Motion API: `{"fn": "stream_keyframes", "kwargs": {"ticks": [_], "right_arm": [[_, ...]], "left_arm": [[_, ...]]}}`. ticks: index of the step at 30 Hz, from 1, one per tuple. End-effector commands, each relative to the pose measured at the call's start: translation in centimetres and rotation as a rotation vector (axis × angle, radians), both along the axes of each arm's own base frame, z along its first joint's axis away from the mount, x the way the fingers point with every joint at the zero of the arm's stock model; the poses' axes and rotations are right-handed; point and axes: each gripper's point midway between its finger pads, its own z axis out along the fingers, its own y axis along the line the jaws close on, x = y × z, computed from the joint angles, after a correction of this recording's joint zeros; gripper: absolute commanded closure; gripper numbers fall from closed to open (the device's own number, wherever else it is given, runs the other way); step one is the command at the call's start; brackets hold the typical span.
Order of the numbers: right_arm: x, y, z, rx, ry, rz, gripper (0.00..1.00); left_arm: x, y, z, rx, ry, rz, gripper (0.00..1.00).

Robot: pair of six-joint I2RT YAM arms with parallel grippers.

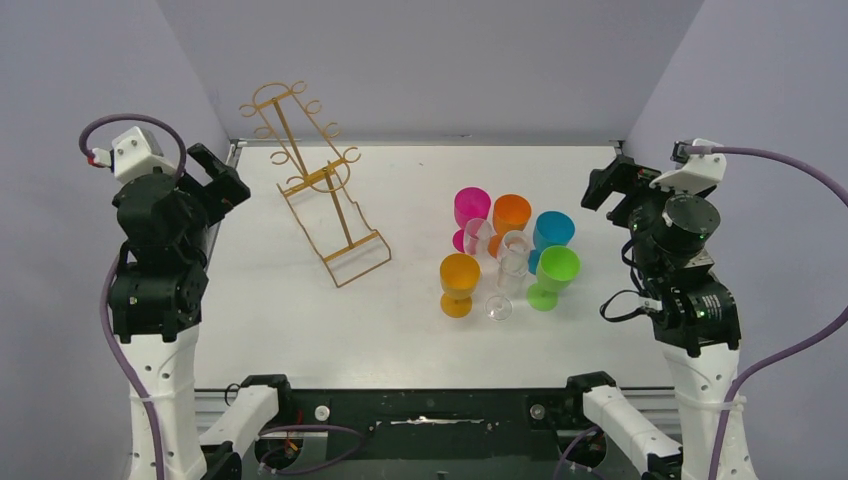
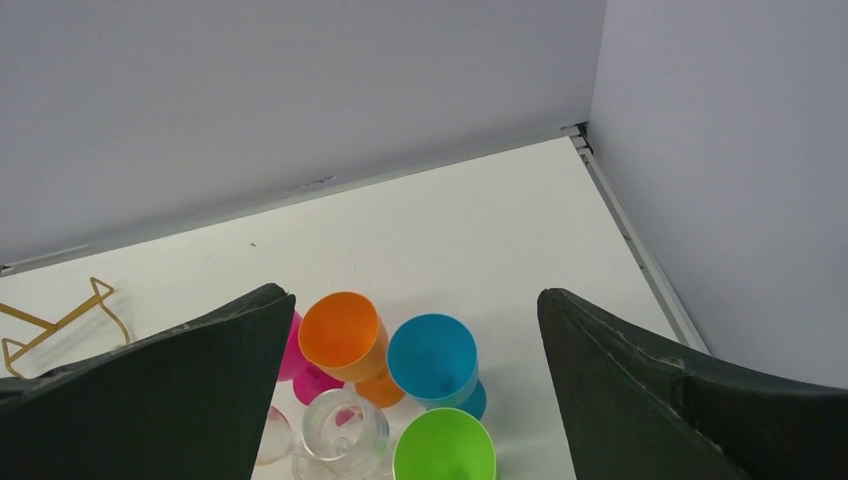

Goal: Take the wine glass off the wine glass rack
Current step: Reset both arms

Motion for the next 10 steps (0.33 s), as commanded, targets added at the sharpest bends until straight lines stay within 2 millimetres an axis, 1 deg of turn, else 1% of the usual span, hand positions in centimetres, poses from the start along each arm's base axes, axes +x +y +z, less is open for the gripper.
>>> {"fn": "stream_keyframes", "kwargs": {"ticks": [1, 3, 7, 10], "right_arm": [[-0.2, -0.7, 0.4, -0.028, -0.02, -0.026, 0.02], [-0.3, -1.4, 0.3, -0.011, -0.035, -0.07, 0.02], [-0.3, -0.9, 0.6, 0.017, -0.045, -0.049, 0.02], [0.2, -1.2, 0.0, 0.014, -0.012, -0.072, 0.02]], "left_arm": [[-0.2, -0.4, 1.5, -0.002, -0.05, -0.02, 0.03], [-0.2, -0.7, 1.0, -0.007, -0.048, -0.033, 0.03], [-0.1, -1.1, -0.3, -0.011, -0.023, -0.056, 0.03], [-0.1, -1.2, -0.6, -0.011, -0.018, -0.06, 0.03]]}}
